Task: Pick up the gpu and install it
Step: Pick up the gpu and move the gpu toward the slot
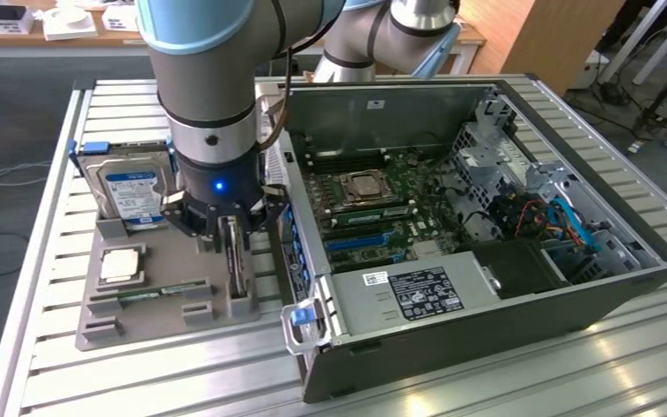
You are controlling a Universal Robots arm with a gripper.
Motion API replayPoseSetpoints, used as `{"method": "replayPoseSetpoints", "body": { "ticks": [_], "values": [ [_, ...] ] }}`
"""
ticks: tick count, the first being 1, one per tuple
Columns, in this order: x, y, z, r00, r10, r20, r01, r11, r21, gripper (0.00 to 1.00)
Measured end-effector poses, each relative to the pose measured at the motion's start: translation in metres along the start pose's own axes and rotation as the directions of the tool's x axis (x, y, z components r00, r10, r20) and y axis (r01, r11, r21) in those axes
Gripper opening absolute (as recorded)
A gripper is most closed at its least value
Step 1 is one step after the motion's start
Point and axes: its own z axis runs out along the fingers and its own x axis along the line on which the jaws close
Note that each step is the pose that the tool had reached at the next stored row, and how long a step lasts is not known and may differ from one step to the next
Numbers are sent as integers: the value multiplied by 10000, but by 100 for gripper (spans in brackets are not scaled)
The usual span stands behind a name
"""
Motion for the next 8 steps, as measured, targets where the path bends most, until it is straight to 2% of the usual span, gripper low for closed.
{"method": "replayPoseSetpoints", "body": {
  "ticks": [3, 8],
  "values": [
    [1, -2, 42, 10000, 0, 1, 0, 10000, -1, 42],
    [1, -2, 50, 10000, 0, 0, 0, 10000, 0, 42]
  ]
}}
